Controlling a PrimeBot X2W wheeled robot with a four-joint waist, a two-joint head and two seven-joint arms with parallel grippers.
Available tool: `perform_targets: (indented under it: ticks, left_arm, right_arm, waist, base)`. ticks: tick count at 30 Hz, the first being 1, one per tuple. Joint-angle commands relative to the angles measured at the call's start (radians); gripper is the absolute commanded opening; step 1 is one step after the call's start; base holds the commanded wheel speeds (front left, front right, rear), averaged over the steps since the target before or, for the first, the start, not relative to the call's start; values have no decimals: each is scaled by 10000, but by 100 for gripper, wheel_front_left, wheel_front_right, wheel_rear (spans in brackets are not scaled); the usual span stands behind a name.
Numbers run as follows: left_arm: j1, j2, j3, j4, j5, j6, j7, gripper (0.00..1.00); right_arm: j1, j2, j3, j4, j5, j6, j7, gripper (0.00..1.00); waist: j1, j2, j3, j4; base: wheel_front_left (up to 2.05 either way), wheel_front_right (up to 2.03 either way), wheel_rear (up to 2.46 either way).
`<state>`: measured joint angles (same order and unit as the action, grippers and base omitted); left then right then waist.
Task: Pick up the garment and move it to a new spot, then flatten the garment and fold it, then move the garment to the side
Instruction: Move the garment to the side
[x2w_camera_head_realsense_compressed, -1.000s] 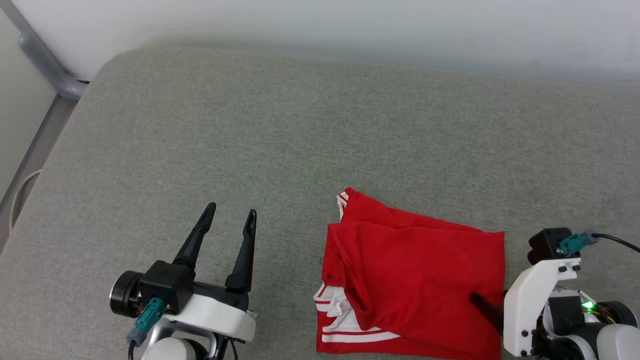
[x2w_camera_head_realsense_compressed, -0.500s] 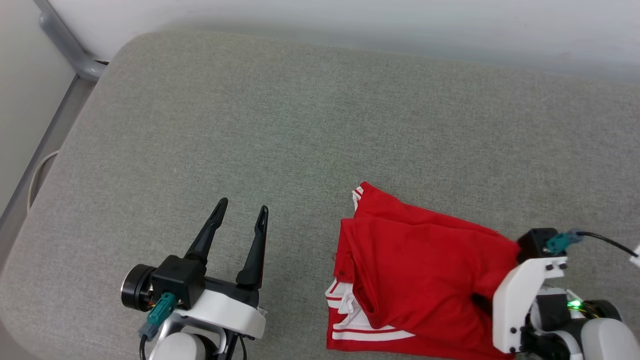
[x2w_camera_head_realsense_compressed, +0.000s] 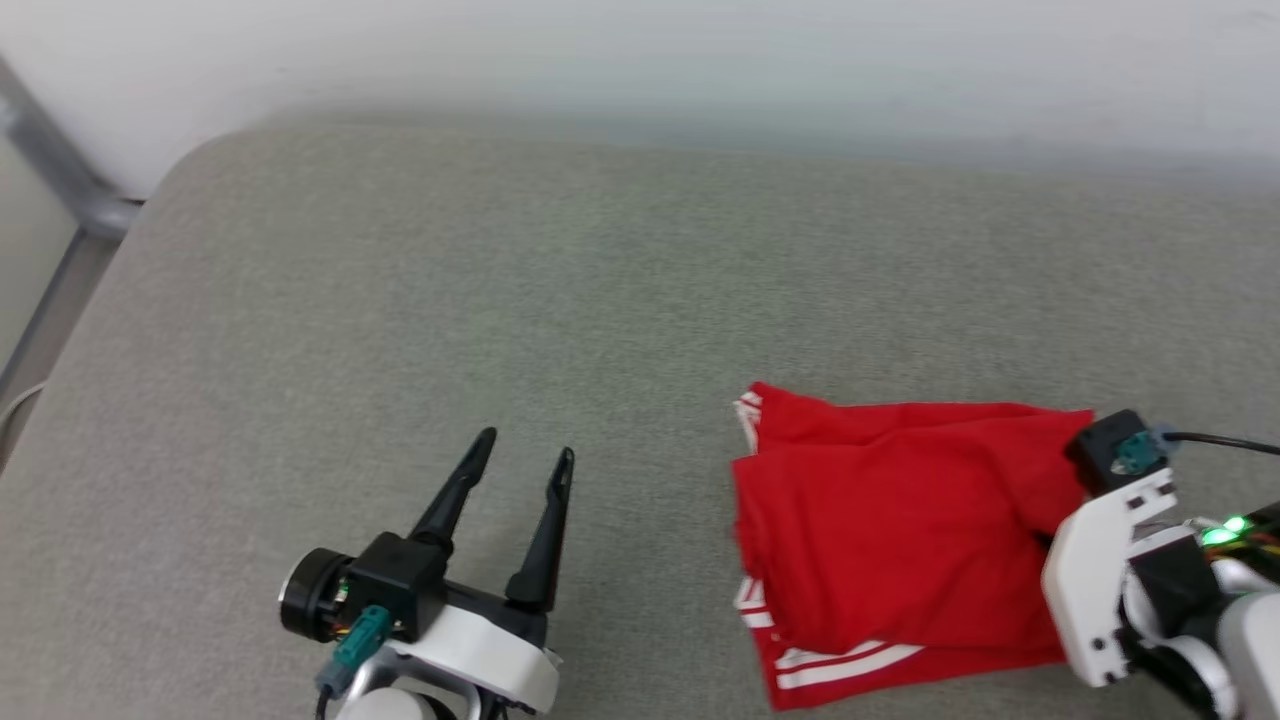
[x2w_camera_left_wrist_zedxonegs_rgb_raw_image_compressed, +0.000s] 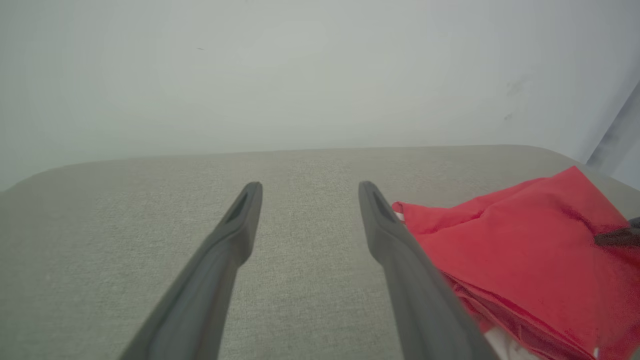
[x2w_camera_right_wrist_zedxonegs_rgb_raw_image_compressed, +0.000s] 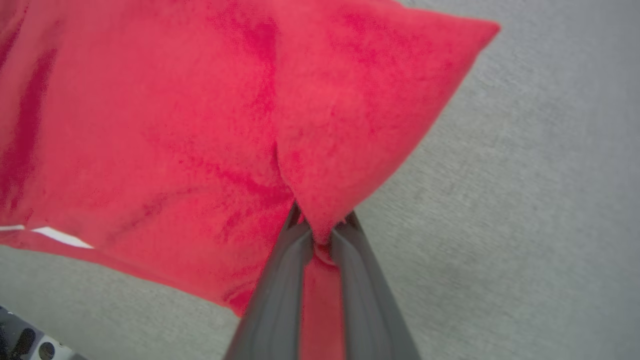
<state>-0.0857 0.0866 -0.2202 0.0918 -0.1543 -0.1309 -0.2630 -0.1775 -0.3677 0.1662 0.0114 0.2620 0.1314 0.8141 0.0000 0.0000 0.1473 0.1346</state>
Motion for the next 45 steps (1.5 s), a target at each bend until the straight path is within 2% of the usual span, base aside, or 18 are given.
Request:
perform_targets:
  ticks: [1, 7, 12, 15, 19, 22, 23, 25, 26, 36, 43, 44, 45]
  left_arm:
    - [-5, 30, -97, -28, -37, 9, -21, 100]
    - [-169, 49, -1119, 50, -227, 9, -23, 100]
    - [-506, 56, -1836, -11, -185, 9, -21, 100]
    - [-835, 111, -2119, -51, -121, 9, -21, 100]
    - [-1387, 228, -2471, -203, 56, 9, -21, 100]
    - [-1893, 369, -2712, -403, 210, 9, -21, 100]
    - [-2449, 527, -2873, -628, 336, 9, -21, 100]
    - [-2794, 611, -2986, -777, 419, 9, -21, 100]
    - [-3245, 747, -3102, -998, 523, 9, 0, 100]
    - [-4031, 1083, -3088, -1946, 590, 84, 349, 100]
    - [-3862, 1118, -3052, -2017, 446, 182, 308, 100]
    - [-3826, 1102, -3046, -1985, 433, 208, 285, 100]
    - [-3794, 1074, -3049, -1945, 388, 230, 268, 100]
  right_arm:
    - [-124, -309, 65, -74, -18, -16, -47, 0]
    - [-473, -2796, 1004, -53, 75, -17, -451, 0]
    - [-900, -4767, 1674, 442, 177, -17, -1373, 0]
    - [-1234, -5525, 1753, 967, 92, -17, -2091, 0]
    - [-1727, -6157, 1727, 1762, -31, -19, -3098, 0]
    - [-2152, -6338, 1522, 2459, -313, -19, -3924, 0]
    - [-2637, -6274, 1213, 3177, -665, -17, -4751, 0]
    - [-2955, -6101, 901, 3744, -895, -17, -5190, 0]
    - [-3365, -5832, 403, 4601, -1198, -17, -5699, 0]
    - [-4404, -4740, -1193, 6559, -2337, -17, -6511, 0]
    - [-4567, -4144, -2154, 7080, -2951, -19, -6428, 0]
    - [-4574, -4116, -2290, 7071, -3080, -19, -6419, 15]
    - [-4545, -4078, -2431, 7070, -3188, -19, -6328, 95]
  waist:
    - [0, 0, -135, -318]
    - [0, 0, 19, -1176]
    - [0, 0, 504, -1868]
    - [0, 0, 946, -2258]
    - [0, 0, 1746, -2720]
    - [0, 0, 2432, -2992]
    - [0, 0, 3116, -3201]
    - [0, 0, 3491, -3290]
    - [0, 0, 3970, -3365]
    - [0, 0, 4755, -3203]
    - [0, 0, 4568, -3037]
    - [0, 0, 4491, -3014]
    - [0, 0, 4398, -2988]
  base:
    - [0, 0, 0]
    - [0, 0, 0]
    - [0, 0, 0]
    - [0, 0, 0]
    - [0, 0, 0]
    - [0, 0, 0]
    - [0, 0, 0]
    - [0, 0, 0]
    - [0, 0, 0]
    - [0, 0, 0]
    - [0, 0, 0]
    - [0, 0, 0]
    - [0, 0, 0]
